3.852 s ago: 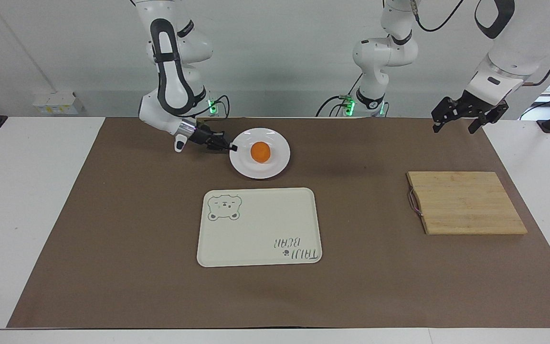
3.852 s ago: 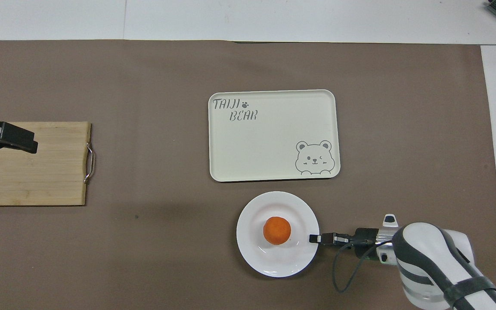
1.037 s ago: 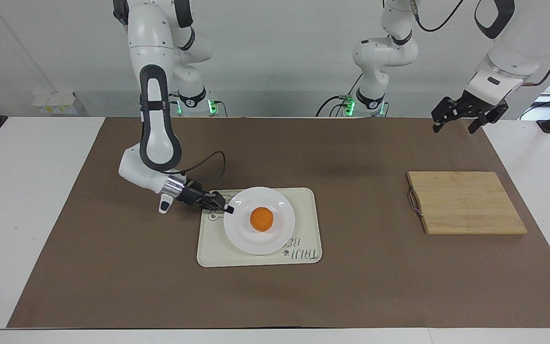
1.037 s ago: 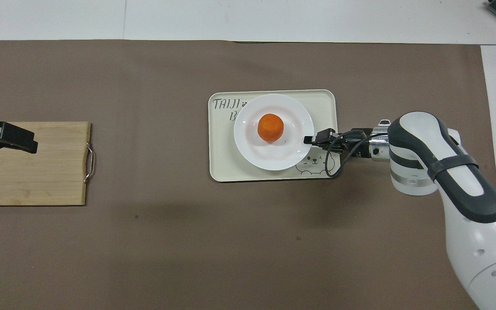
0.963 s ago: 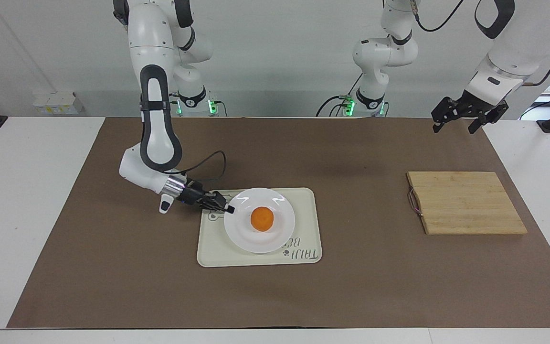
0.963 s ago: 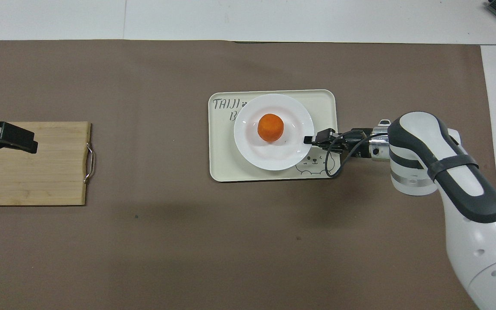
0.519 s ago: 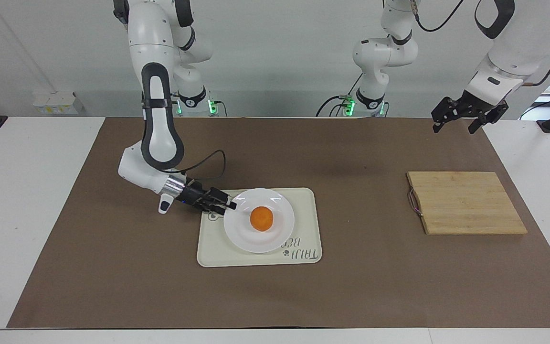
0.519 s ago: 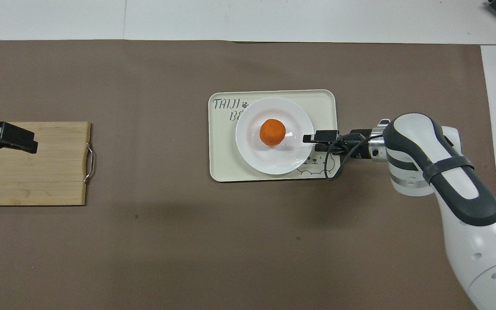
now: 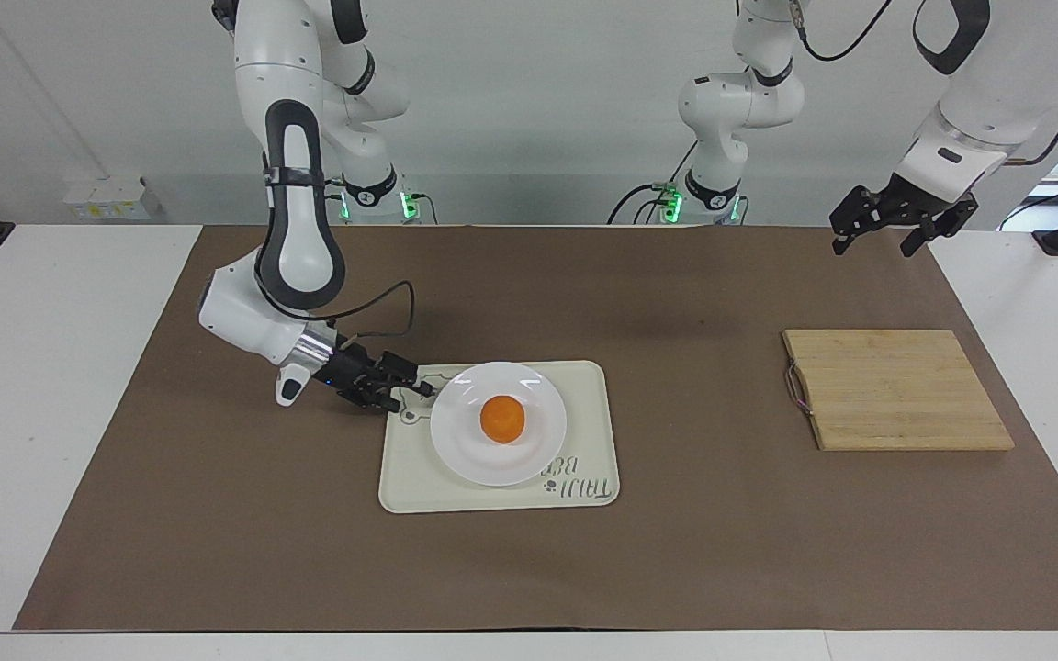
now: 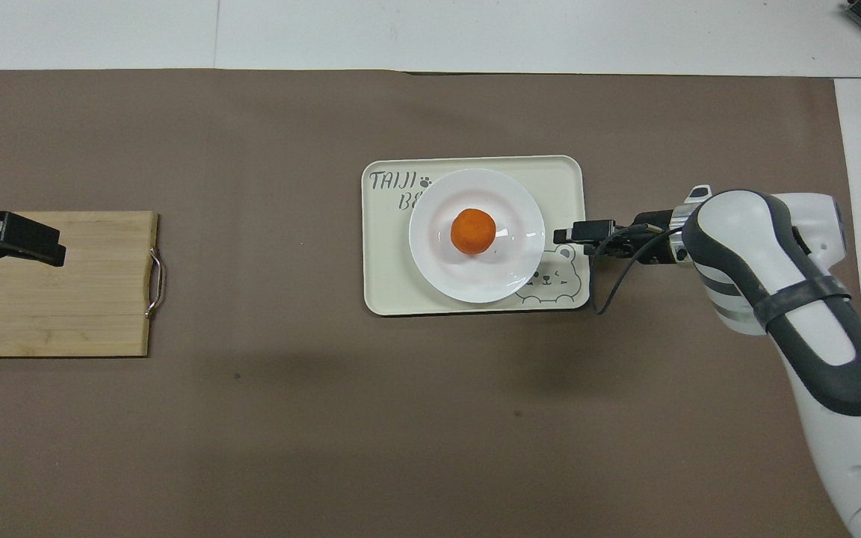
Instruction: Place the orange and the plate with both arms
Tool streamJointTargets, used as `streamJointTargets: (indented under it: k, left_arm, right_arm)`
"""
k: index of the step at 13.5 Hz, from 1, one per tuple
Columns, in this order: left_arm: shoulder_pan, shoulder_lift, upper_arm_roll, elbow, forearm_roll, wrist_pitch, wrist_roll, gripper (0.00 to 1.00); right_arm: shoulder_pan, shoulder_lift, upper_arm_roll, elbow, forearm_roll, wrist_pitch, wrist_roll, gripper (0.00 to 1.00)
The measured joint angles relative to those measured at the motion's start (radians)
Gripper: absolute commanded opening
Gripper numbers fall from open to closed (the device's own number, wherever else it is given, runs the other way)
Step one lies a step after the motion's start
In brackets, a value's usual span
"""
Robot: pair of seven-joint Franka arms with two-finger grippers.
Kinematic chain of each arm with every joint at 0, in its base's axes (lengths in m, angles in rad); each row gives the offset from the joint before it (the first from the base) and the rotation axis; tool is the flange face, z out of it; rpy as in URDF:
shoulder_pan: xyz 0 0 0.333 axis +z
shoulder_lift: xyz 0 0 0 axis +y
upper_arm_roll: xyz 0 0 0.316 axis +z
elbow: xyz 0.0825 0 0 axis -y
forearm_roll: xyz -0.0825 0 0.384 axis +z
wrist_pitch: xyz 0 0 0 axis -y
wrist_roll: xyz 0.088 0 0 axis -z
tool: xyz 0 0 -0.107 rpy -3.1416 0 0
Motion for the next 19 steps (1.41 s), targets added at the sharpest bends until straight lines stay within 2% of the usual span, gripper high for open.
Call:
streamJointTargets:
  k: [4, 7, 11, 13, 16, 19]
  left_arm:
    - [0.0, 0.0, 0.0, 0.0, 0.0, 0.0, 0.0, 1.0]
    - [0.0, 0.0, 0.0, 0.0, 0.0, 0.0, 0.0, 1.0]
    - [0.0, 0.0, 0.0, 0.0, 0.0, 0.0, 0.0, 1.0]
    - [0.0, 0.0, 0.0, 0.0, 0.0, 0.0, 0.0, 1.0]
    - [0.0, 0.0, 0.0, 0.0, 0.0, 0.0, 0.0, 1.0]
    - [0.0, 0.0, 0.0, 0.0, 0.0, 0.0, 0.0, 1.0]
  right_arm:
    - [-0.007, -0.059, -0.003, 0.06, -0.319, -0.004, 0.202, 1.0]
    - [-0.008, -0.13, -0.003, 0.065, -0.567, -0.043, 0.315, 1.0]
    - [-0.008, -0.213, -0.002, 0.066, -0.826, -0.108, 0.425, 1.0]
    - [-0.008, -0.248, -0.002, 0.067, -0.884, -0.136, 0.439, 1.0]
    - [-0.027, -0.313, -0.008, 0.069, -0.9, -0.21, 0.44, 1.0]
    - [-0.049, -0.383, -0.009, 0.108, -0.925, -0.34, 0.44, 1.0]
